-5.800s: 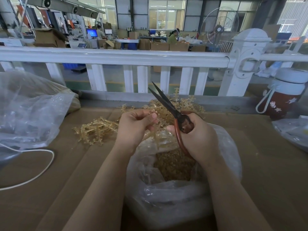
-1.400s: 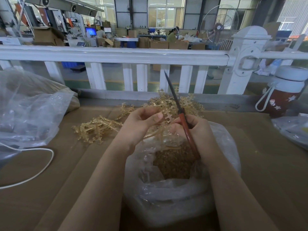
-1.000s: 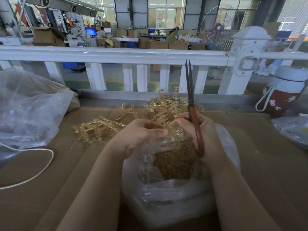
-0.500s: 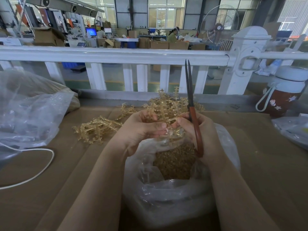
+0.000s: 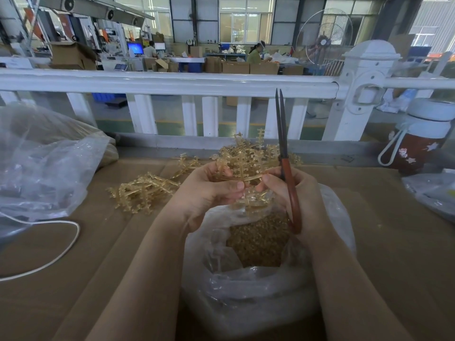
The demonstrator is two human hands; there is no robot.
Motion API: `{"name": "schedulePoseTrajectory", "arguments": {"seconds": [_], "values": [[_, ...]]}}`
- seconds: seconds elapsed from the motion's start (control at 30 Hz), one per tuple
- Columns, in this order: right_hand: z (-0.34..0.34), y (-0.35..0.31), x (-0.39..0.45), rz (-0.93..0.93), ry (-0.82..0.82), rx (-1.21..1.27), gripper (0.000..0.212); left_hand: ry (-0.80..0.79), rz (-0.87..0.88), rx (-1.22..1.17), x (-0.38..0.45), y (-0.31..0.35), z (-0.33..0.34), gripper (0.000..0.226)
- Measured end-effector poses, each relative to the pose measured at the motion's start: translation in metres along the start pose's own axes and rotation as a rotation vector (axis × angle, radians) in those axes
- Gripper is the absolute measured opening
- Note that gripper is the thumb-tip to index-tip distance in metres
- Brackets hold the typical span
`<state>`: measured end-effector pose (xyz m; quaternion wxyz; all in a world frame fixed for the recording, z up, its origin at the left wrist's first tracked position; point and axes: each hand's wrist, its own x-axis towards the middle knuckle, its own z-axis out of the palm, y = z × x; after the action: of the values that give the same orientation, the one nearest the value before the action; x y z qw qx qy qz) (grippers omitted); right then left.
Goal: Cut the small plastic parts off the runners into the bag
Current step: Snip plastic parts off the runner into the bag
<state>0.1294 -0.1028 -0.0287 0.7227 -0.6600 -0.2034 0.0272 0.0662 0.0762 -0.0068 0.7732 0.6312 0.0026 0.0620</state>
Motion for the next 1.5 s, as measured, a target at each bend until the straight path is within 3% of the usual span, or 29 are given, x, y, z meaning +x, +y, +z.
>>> {"name": "schedulePoseTrajectory", "arguments": {"seconds": [0.23, 1.5], "values": [[0.001, -0.0003, 0.0006, 0.0, 0.015, -0.003, 0.003, 0.027, -0.02, -0.013, 0.0003, 0.0005, 0.0016, 0.041], [-0.0003, 0.0019, 0.0007, -0.028, 0.036, 0.037, 0.012, 0.061, 0.149, 0.089, -0.0006, 0.0006, -0.0002, 0.03]]}}
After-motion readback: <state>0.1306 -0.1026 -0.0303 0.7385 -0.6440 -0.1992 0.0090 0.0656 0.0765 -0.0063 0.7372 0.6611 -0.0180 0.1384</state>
